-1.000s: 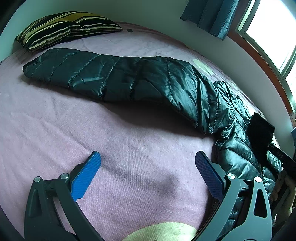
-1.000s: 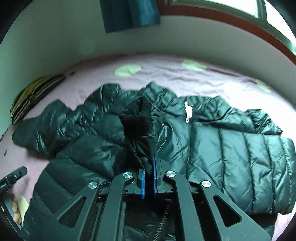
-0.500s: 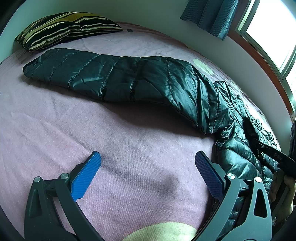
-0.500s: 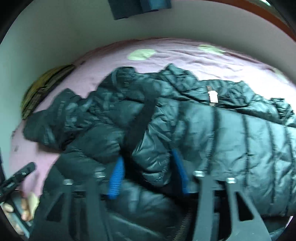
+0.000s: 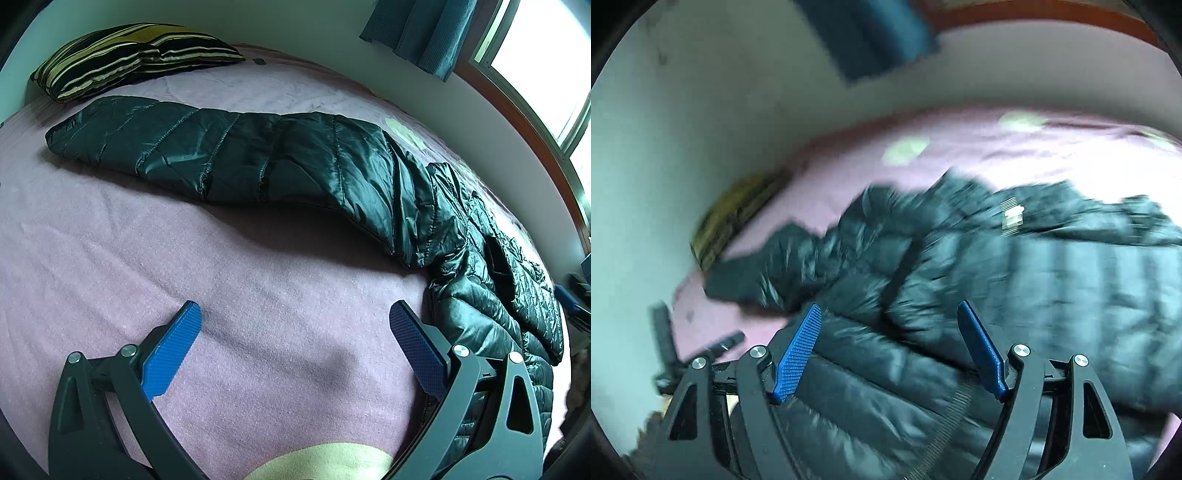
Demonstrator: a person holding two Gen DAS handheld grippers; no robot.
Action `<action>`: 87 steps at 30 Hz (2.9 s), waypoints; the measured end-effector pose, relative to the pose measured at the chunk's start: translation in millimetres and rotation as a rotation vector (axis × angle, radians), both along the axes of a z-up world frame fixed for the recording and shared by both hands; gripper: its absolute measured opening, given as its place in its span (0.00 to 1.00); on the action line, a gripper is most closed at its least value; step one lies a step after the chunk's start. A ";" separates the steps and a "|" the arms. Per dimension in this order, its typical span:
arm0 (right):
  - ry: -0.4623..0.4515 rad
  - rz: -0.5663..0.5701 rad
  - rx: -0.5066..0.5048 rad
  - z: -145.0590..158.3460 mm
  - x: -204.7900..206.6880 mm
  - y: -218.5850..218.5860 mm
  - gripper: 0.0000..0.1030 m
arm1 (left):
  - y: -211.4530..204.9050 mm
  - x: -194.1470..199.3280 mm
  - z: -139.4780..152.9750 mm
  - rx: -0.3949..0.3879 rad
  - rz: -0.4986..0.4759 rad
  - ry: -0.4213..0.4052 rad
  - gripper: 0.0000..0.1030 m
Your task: Fold large clothes
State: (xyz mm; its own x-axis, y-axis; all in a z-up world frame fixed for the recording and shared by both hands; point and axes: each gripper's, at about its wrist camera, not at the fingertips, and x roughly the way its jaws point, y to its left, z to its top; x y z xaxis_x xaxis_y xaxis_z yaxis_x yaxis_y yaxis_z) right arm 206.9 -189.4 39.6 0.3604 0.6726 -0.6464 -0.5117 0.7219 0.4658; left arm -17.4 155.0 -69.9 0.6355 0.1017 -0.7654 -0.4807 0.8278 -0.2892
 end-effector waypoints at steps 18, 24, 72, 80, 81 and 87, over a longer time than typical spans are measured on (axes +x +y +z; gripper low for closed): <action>0.317 -0.558 0.279 -105.6 41.0 -246.0 0.25 | -0.8 -0.4 0.0 0.010 -0.001 0.005 0.98; 0.332 -0.568 0.289 -109.0 46.7 -249.9 0.19 | -0.4 -0.3 -0.4 0.009 0.000 0.007 0.98; 0.119 -0.194 0.063 -73.4 -101.5 -119.3 0.86 | -0.1 -0.6 7.6 0.025 -0.051 0.008 0.98; 0.124 -0.189 0.087 -75.3 -99.5 -123.2 0.88 | 84.6 -18.2 10.6 -0.111 0.104 -0.112 0.98; 0.125 -0.189 0.090 -75.6 -99.2 -123.4 0.89 | 102.8 -20.4 9.0 -0.146 0.144 -0.139 0.98; 0.129 -0.186 0.102 -76.0 -97.9 -125.1 0.90 | 178.5 -22.5 3.9 -0.311 0.326 -0.278 0.97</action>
